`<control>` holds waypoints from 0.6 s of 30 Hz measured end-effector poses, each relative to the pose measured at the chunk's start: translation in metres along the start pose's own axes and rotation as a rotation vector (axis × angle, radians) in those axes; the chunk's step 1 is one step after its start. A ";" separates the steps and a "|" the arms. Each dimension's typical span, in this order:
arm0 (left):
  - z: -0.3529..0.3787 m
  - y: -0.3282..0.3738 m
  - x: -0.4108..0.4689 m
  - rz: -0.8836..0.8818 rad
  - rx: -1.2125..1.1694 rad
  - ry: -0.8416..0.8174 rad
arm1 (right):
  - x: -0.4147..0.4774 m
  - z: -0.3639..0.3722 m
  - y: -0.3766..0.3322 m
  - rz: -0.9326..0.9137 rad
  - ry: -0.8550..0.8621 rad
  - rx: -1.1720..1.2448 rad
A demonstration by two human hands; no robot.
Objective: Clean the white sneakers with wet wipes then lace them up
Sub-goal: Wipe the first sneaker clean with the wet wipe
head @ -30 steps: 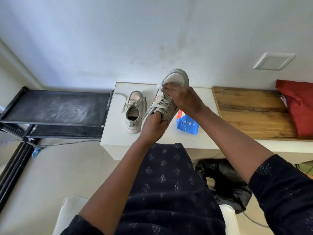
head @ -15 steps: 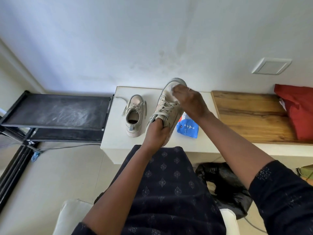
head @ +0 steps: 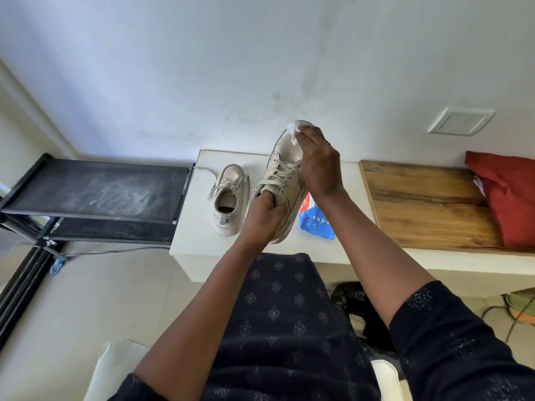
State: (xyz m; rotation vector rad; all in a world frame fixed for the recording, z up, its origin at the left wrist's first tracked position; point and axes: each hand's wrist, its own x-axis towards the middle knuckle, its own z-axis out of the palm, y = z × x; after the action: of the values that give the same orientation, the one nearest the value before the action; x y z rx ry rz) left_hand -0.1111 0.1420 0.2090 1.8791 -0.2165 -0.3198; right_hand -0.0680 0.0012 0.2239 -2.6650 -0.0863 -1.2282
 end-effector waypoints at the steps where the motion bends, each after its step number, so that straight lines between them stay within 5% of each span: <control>1: -0.001 -0.001 0.001 -0.019 -0.034 0.003 | 0.001 0.000 -0.003 0.046 0.001 0.024; 5: -0.005 -0.006 -0.003 -0.075 -0.149 -0.007 | 0.018 -0.005 0.002 0.282 0.035 0.096; 18: -0.007 -0.011 -0.006 -0.189 -0.470 -0.008 | -0.041 -0.004 -0.015 0.135 0.019 0.138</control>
State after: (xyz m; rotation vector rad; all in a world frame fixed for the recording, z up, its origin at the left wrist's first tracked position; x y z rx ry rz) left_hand -0.1144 0.1538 0.2010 1.4338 0.0329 -0.4634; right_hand -0.0997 0.0165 0.1975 -2.4965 0.0110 -1.1617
